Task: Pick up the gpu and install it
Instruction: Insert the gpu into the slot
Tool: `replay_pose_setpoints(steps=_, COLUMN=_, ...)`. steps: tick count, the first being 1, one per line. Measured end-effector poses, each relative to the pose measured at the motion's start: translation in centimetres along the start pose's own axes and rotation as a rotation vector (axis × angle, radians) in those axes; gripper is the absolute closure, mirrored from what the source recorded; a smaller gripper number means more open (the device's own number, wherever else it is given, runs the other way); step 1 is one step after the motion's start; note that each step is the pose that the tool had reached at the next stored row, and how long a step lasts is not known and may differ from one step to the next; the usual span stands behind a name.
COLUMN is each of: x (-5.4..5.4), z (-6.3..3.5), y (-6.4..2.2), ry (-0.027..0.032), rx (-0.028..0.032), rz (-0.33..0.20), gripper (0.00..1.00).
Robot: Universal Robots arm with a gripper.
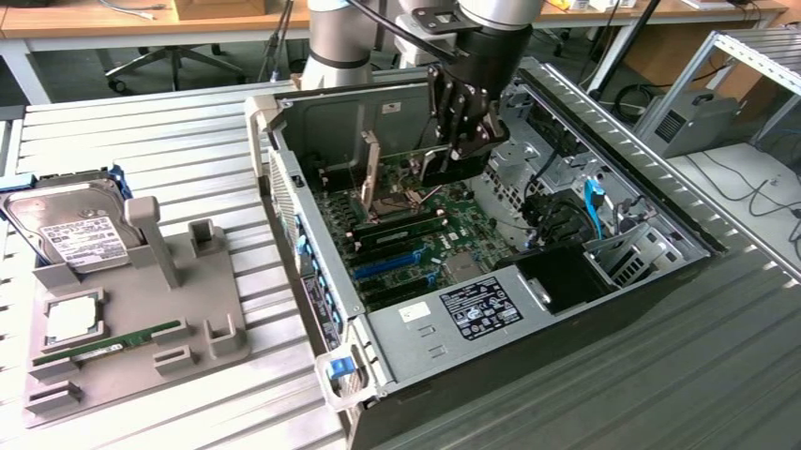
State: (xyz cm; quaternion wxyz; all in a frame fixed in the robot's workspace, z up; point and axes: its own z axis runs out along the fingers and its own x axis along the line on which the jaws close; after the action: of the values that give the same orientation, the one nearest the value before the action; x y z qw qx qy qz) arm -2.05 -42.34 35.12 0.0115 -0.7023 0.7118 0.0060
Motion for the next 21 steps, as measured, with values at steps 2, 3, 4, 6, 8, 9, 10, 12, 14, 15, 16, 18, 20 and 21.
replay_pose_setpoints(steps=2, x=0.2, z=-0.01, y=0.00, ry=0.0000, rx=0.0001, rz=0.002, gripper=0.73)
replay_pose_setpoints(steps=3, x=0.3, z=-0.01, y=0.00, ry=0.0001, rx=0.0001, rz=0.002, gripper=0.73)
replay_pose_setpoints(steps=4, x=0.4, z=-0.01, y=-0.01, ry=0.0001, rx=0.0001, rz=0.003, gripper=0.73)
replay_pose_setpoints(steps=6, x=0.8, z=-0.02, y=0.00, ry=0.0000, rx=0.0001, rz=0.006, gripper=0.73)
replay_pose_setpoints(steps=8, x=1.0, z=-0.02, y=-0.01, ry=0.0000, rx=0.0002, rz=0.008, gripper=0.73)
replay_pose_setpoints(steps=9, x=1.1, z=-0.03, y=0.00, ry=0.0000, rx=0.0002, rz=0.009, gripper=0.73)
replay_pose_setpoints(steps=10, x=1.2, z=-0.03, y=0.00, ry=0.0001, rx=0.0003, rz=0.011, gripper=0.73)
replay_pose_setpoints(steps=12, x=1.3, z=-0.03, y=0.03, ry=0.0000, rx=0.0004, rz=0.014, gripper=0.73)
replay_pose_setpoints(steps=14, x=1.4, z=-0.03, y=0.04, ry=0.0001, rx=0.0004, rz=0.015, gripper=0.73)
replay_pose_setpoints(steps=15, x=1.4, z=-0.03, y=0.06, ry=0.0001, rx=0.0004, rz=0.015, gripper=0.73)
replay_pose_setpoints(steps=16, x=1.4, z=-0.03, y=0.06, ry=0.0001, rx=0.0004, rz=0.015, gripper=0.73)
replay_pose_setpoints(steps=18, x=1.4, z=-0.03, y=0.06, ry=0.0001, rx=0.0004, rz=0.015, gripper=0.73)
replay_pose_setpoints(steps=20, x=1.4, z=-0.03, y=0.06, ry=0.0001, rx=0.0004, rz=0.015, gripper=0.73)
replay_pose_setpoints(steps=21, x=1.4, z=-0.03, y=0.06, ry=0.0002, rx=0.0004, rz=0.015, gripper=0.73)
